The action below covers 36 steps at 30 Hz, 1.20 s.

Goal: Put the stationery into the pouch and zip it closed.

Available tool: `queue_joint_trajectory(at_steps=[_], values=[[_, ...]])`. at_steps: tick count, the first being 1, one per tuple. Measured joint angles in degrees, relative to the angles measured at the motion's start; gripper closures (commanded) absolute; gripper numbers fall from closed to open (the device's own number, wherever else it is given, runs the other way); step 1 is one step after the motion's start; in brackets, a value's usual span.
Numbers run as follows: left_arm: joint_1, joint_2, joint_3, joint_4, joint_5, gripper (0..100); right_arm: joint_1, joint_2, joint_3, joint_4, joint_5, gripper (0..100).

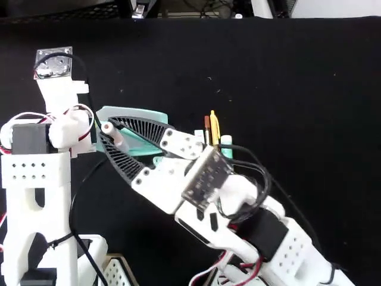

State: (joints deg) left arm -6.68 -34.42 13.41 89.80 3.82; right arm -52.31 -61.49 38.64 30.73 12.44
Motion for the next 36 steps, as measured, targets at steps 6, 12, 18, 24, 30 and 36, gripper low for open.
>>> queue_joint_trajectory(at_steps=[6, 12, 18, 24, 30, 36], values=[[0.0, 0.0, 0.2, 0.0, 0.0, 97, 2.5, 0.6, 4.2, -0.2, 0.0, 98.5], [0.0, 0.1, 0.2, 0.0, 0.0, 97, 2.7, 0.6, 9.7, -0.2, 3.2, 98.2], [0.9, 0.1, 0.2, 0.0, 0.0, 97, 2.7, 0.6, 10.8, 4.7, 5.6, 73.8], [3.4, 0.1, 0.4, 0.0, 0.0, 97, 2.7, -0.6, 9.6, 11.3, 5.6, 74.6], [3.6, 0.1, 0.4, 0.0, 0.0, 97, 5.0, -13.0, 3.4, 18.3, 5.7, 75.3], [3.6, 0.1, 0.4, 0.0, 0.0, 97, 23.8, -18.5, 4.1, 18.3, 3.2, 91.4]])
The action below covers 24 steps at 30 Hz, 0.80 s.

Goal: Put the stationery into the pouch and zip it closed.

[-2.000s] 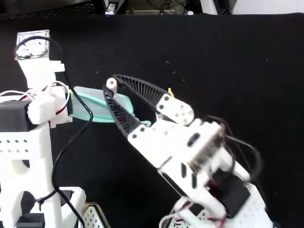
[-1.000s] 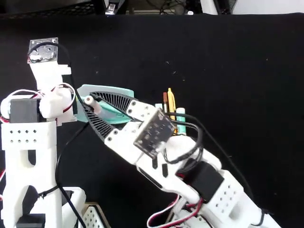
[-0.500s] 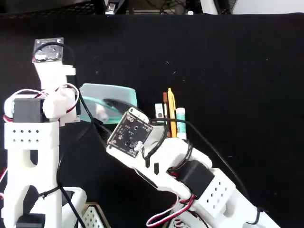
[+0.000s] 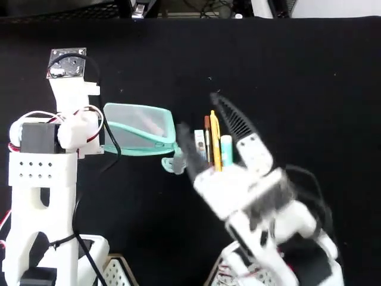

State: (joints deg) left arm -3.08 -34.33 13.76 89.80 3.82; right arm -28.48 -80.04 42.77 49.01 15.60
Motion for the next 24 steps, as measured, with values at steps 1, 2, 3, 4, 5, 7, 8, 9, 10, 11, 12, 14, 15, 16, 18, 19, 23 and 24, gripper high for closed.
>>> queue_joint_trajectory(at_steps=[1, 2, 3, 4, 5, 7, 8, 9, 10, 11, 12, 14, 15, 16, 18, 19, 23, 24], values=[[0.0, 0.0, 0.0, 0.0, 0.0, 97, 4.0, 1.5, 1.8, 0.0, -2.0, 91.6], [0.0, 0.0, 0.1, 0.0, -0.1, 97, 7.4, 3.7, 4.1, -0.4, -4.0, 90.7], [0.0, 0.0, 0.6, 0.0, -0.2, 97, 10.7, 6.8, 6.8, -0.7, -5.5, 89.5], [0.0, 0.0, 1.4, 0.0, -1.1, 97, 13.5, 10.4, 9.6, -1.5, -6.4, 88.3], [0.0, 0.0, 2.0, -0.1, -1.8, 97, 15.9, 13.7, 12.3, -2.7, -6.9, 87.1], [0.0, -0.1, 2.3, -0.4, -2.7, 97, 18.0, 21.7, 15.1, -5.0, -7.6, 86.0], [0.0, -0.1, 2.4, -0.4, -2.9, 97, 18.2, 25.8, 15.2, -6.2, -7.5, 86.1], [0.0, -0.1, 2.4, -0.4, -2.9, 97, 18.5, 30.0, 15.2, -7.6, -7.6, 86.1], [0.0, -0.1, 2.4, -0.4, -3.0, 97, 18.5, 34.0, 15.2, -9.2, -8.2, 86.1], [-0.3, -0.1, 2.4, -0.5, -3.1, 97, 18.6, 38.1, 15.2, -11.3, -8.6, 86.1], [-0.7, -0.1, 2.4, -0.5, -3.2, 97, 18.5, 41.9, 15.2, -13.4, -9.4, 86.1], [-1.8, -0.1, 2.5, -0.5, -3.3, 97, 17.2, 49.2, 15.1, -16.9, -10.3, 86.1], [-2.3, -0.1, 2.5, -0.5, -3.3, 97, 16.4, 52.5, 14.5, -17.8, -10.4, 86.1], [-2.5, -0.1, 2.5, -0.5, -3.3, 97, 15.5, 55.2, 13.7, -18.2, -10.4, 86.1], [-2.7, -0.1, 2.5, -0.5, -3.3, 97, 14.1, 60.0, 11.7, -18.5, -10.4, 86.1], [-2.7, -0.1, 2.5, -0.5, -3.3, 97, 13.6, 62.1, 10.7, -18.5, -10.3, 86.1], [-2.7, -0.1, 2.5, -0.6, -3.3, 97, 13.1, 69.2, 7.0, -17.5, -10.3, 85.9], [-2.7, -0.1, 2.5, -0.6, -3.3, 97, 13.1, 70.4, 6.2, -17.4, -9.8, 85.8]])
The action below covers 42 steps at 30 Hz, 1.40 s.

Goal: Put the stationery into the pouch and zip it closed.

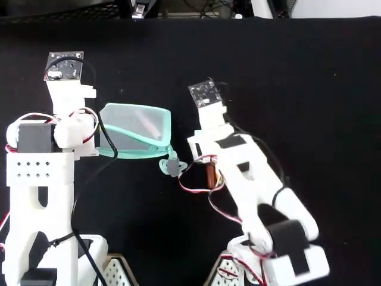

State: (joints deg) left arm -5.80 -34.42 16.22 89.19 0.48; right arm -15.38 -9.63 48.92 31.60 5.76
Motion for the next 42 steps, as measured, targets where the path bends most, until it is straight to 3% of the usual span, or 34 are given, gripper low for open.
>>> queue_joint_trajectory(at_steps=[23, 27, 33, 42], values=[[-0.2, -0.2, 1.8, -1.3, -0.1, 97, -3.3, 11.4, -9.6, 2.4, 2.1, 86.1], [-0.2, -0.4, 4.7, -4.3, -0.1, 97, -4.0, 11.4, -9.6, 2.7, 4.2, 98.3], [-0.2, -0.2, 5.0, -5.1, -0.1, 97, -3.9, 11.4, -9.6, 3.3, 4.4, 98.6], [-0.2, -0.2, 5.0, -5.1, -0.1, 97, -4.1, -0.9, -2.7, 13.7, 4.5, 98.6]])
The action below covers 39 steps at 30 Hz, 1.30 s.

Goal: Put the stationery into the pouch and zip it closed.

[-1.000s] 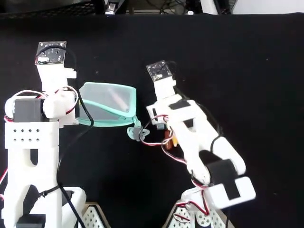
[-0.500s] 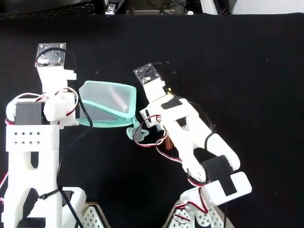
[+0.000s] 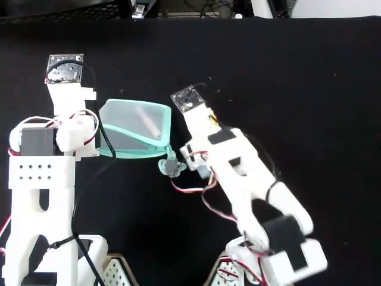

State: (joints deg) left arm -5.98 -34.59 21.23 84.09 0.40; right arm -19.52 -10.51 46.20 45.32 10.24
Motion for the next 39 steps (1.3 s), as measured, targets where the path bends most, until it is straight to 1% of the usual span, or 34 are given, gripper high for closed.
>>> queue_joint_trajectory(at_steps=[3, 7, 9, 16, 20, 22, 23, 28, 31, 33, 36, 39], values=[[0.0, 0.0, 0.0, 0.0, 0.0, 97, 0.1, -1.7, 1.3, 4.0, 0.2, 96.6], [0.0, 0.0, 0.0, 0.0, 0.0, 97, 0.1, -1.0, 0.1, 10.9, 0.4, 85.7], [0.0, 0.0, 0.0, 0.0, 0.0, 97, -0.6, 1.5, -2.0, 13.8, 0.4, 83.2], [0.0, 0.0, 0.0, 0.0, 0.0, 97, -4.4, 15.6, -10.5, 16.8, 1.8, 93.3], [0.0, 0.0, 0.0, -0.2, 0.0, 97, -4.5, 21.4, -15.6, 18.4, 3.0, 94.9], [0.0, 0.0, 0.0, -0.4, 0.0, 97, -4.4, 22.9, -17.8, 19.9, 3.0, 96.2], [0.0, 0.0, 0.0, -0.4, 0.0, 97, -4.4, 23.4, -18.3, 20.0, 3.0, 98.7], [0.0, 0.0, 0.0, -0.5, 0.0, 97, -3.4, 22.9, -18.6, 20.0, 3.1, 98.5], [0.0, 0.0, 0.0, -0.5, 0.0, 97, -2.9, 17.6, -15.6, 19.8, 3.0, 98.5], [0.0, 0.0, 0.0, -0.5, 0.0, 97, -3.7, 10.8, -11.4, 18.8, 3.1, 98.5], [0.0, 0.0, 0.0, -0.5, 0.0, 97, -4.4, -3.3, -3.8, 17.8, 3.1, 98.6], [0.0, 0.0, 0.0, -0.5, 0.0, 97, -4.3, -20.7, 2.3, 17.7, 3.0, 98.6]])
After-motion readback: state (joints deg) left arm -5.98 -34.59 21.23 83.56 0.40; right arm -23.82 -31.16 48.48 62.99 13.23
